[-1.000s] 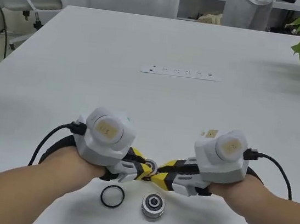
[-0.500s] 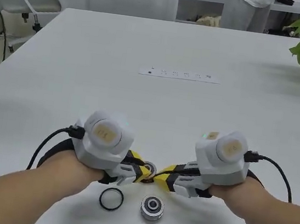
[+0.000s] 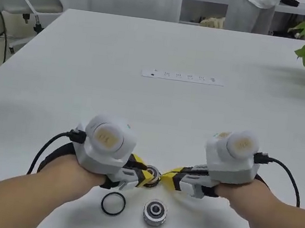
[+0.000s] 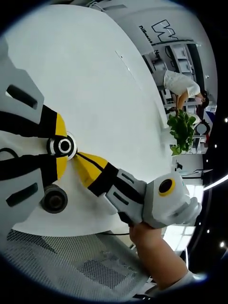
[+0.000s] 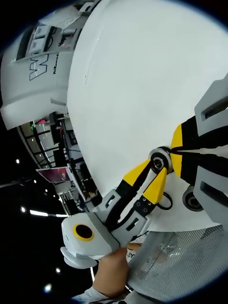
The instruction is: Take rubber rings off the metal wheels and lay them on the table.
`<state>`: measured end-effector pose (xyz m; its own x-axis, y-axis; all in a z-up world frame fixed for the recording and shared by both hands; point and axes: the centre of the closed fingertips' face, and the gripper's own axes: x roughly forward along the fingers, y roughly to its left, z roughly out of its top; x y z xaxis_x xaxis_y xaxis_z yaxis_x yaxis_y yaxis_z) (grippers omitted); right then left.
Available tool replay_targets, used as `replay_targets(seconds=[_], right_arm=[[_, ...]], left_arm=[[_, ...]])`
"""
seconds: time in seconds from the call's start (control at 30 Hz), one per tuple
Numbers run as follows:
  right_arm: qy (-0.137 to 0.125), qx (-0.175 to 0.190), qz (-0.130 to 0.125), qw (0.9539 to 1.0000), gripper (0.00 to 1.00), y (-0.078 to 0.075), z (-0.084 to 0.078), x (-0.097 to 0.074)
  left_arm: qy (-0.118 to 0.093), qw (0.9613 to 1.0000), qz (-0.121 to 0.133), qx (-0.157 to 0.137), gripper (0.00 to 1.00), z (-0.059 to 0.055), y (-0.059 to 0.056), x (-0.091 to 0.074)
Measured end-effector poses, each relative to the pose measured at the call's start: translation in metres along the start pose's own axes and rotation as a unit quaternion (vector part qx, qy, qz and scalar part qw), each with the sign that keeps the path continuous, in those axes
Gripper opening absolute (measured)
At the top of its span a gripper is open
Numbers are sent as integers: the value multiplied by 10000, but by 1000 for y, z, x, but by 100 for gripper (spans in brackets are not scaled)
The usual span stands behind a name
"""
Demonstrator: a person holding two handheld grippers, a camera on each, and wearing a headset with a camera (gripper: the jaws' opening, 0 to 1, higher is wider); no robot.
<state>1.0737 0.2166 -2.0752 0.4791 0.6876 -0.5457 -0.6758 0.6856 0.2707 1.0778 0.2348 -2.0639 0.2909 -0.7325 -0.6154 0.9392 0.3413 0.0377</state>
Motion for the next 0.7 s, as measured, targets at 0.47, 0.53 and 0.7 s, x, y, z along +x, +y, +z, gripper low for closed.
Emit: replay_targets(seconds=[0.47,0.53,0.7], right_arm=[[-258,387,-28,9989,0,1,9,0],[-284,426,-7,9987,0,4,10,1],[-266,358,-37,9990,0,3,10,1]], left_arm=[[25,10000,72,-26,6,0,0,0],[22,10000,76,-34,6,0,0,0],[34,9999,103,-25,6,0,0,0]])
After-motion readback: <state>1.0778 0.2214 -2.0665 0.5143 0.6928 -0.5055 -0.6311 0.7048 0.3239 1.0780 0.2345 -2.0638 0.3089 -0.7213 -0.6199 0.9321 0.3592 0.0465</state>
